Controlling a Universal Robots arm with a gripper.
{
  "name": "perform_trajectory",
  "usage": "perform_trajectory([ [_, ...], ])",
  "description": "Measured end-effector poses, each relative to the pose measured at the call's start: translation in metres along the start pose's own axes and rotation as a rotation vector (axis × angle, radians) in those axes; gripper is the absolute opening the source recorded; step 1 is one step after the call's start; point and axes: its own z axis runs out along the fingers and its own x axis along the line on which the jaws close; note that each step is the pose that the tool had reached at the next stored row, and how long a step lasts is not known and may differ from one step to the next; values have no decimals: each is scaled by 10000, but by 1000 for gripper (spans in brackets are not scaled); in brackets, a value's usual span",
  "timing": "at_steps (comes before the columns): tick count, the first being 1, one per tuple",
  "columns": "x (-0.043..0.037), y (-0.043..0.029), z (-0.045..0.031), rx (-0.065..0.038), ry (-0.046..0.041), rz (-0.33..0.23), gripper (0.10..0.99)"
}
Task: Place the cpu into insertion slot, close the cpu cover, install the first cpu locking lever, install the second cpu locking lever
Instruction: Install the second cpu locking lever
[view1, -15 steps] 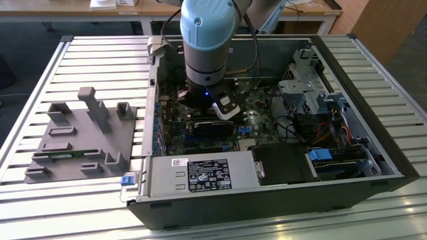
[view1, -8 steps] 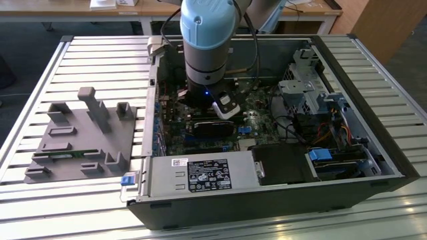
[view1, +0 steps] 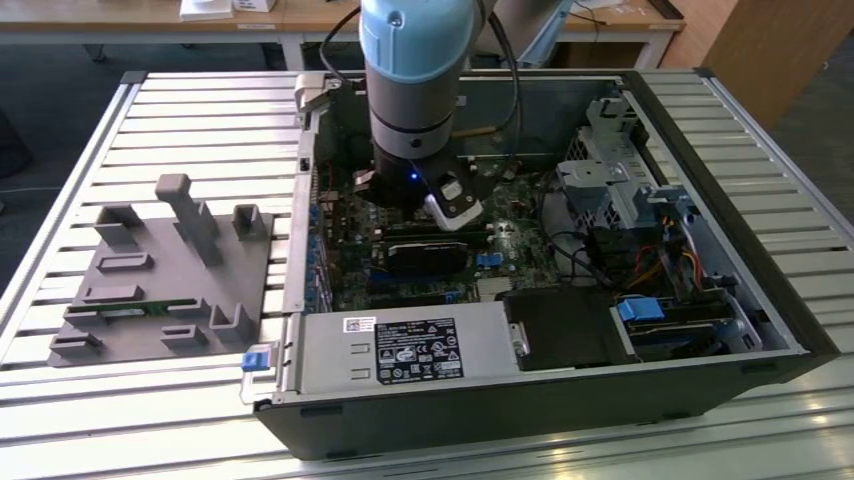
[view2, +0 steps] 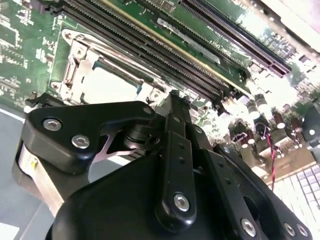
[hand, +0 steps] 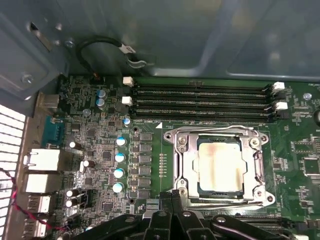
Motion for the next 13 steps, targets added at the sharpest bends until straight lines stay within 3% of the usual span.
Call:
perform_trajectory([
  [13, -3, 33, -121, -3, -2, 0, 106],
])
